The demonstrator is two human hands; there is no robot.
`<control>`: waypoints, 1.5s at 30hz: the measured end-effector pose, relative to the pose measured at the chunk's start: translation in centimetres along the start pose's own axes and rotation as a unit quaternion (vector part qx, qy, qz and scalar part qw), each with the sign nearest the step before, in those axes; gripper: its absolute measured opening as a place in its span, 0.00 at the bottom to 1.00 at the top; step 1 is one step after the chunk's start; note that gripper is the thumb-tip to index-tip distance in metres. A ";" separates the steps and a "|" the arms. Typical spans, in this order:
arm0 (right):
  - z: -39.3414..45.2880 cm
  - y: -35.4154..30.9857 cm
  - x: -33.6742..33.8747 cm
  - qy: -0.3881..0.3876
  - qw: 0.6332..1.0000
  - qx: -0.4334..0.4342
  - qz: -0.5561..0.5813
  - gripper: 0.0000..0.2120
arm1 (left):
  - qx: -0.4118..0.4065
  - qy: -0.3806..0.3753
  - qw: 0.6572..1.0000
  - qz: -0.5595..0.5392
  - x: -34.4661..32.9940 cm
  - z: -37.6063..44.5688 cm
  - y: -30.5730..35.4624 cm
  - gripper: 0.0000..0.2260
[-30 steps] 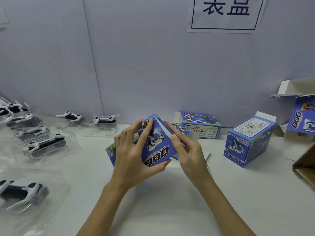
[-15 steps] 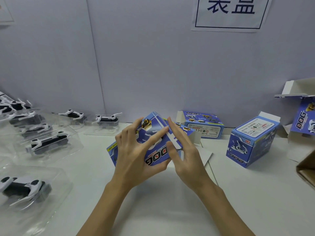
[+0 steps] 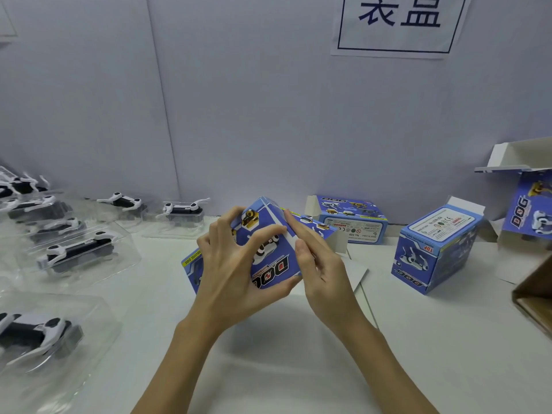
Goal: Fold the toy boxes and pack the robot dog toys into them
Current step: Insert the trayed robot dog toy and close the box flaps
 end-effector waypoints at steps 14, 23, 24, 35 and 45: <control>-0.7 -0.4 -0.5 0.026 0.998 0.043 -0.022 0.19 | 0.011 0.037 0.999 0.014 0.1 -0.2 0.1 0.29; -0.9 -0.1 -1.3 0.007 0.991 0.083 -0.104 0.27 | 0.026 0.054 0.998 0.001 0.0 -0.4 -0.4 0.34; -0.9 -0.2 -1.4 0.004 0.991 0.086 -0.105 0.26 | 0.032 0.059 0.998 -0.003 0.0 -0.4 -0.4 0.36; -0.7 0.2 -0.9 0.003 0.993 0.049 -0.104 0.26 | 0.048 0.042 0.997 -0.044 -0.2 -0.5 -0.7 0.44; -0.3 0.0 0.1 0.018 0.997 0.046 -0.065 0.23 | 0.006 0.045 0.999 -0.011 -0.5 -0.7 0.7 0.44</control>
Point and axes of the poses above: each hand's wrist, its own z-axis towards the middle knuckle, its own x-axis out of the back of the hand, y = z × x, the point moved 7 cm from there along z, towards the middle knuckle, and after that the axes turned 6 degrees about z, right-handed, at the moved point
